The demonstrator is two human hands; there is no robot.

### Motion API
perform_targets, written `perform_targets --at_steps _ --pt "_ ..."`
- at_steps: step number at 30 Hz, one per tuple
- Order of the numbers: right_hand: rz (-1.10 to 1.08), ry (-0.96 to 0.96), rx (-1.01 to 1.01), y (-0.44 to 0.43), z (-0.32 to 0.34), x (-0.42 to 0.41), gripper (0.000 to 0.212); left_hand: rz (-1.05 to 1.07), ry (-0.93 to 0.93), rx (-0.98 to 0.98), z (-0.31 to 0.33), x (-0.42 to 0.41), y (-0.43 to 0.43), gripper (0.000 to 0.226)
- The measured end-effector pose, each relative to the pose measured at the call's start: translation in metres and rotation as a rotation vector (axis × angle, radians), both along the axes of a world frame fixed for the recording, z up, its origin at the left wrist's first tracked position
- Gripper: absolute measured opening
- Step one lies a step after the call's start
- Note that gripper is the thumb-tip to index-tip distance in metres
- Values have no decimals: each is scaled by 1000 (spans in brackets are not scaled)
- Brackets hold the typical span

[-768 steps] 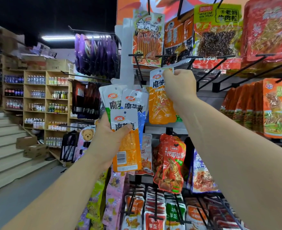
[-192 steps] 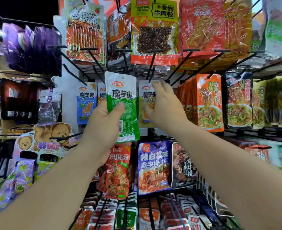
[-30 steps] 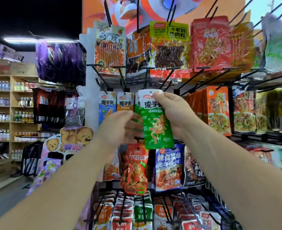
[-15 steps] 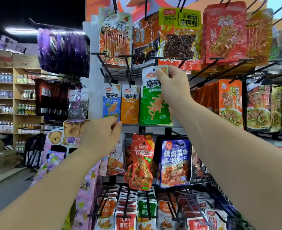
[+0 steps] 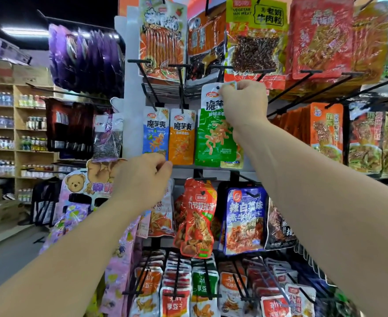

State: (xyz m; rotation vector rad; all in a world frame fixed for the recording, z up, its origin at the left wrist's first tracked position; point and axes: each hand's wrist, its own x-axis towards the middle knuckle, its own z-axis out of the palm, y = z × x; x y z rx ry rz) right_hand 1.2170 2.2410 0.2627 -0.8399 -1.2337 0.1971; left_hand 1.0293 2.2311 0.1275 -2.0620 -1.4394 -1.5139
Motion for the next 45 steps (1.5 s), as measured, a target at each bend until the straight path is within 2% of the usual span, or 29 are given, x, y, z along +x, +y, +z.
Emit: perform_targets --at_steps 2,6,11,13,16,22,24,27,29,32,36,40,45 --pt "-6 10 7 0 0 -2 41 -11 -15 -32 2 -1 0 51" --pt "22 60 -10 0 -5 -1 57 13 -33 -113 8 1 1 45" --pt "-34 20 -117 14 -3 9 46 24 -45 -171 11 2 1 43" --pt "-88 -53 -165 27 -6 15 33 21 -67 -187 12 3 1 43" --pt "-131 -111 -190 49 -10 23 40 33 -63 -195 13 4 2 42" --pt "-349 -399 -287 64 -18 31 38 61 -32 -182 12 4 3 46" --pt "-498 -542 -200 53 -26 36 40 66 -19 -166 10 4 3 47" --pt "-776 -938 57 32 -37 44 38 119 33 -139 9 7 2 45" --pt "-732 -1170 93 25 -38 44 49 145 56 -132 9 8 2 44" --pt "-703 -1424 -93 31 -37 43 82 160 77 -124 8 9 2 44" --pt "-770 -1526 -273 48 -38 41 88 164 70 -103 6 8 1 45" --pt "-736 -1534 -414 60 -38 30 94 158 94 -99 6 7 1 44" --pt "-729 -1541 -495 64 -34 25 93 177 114 -83 4 8 1 45"
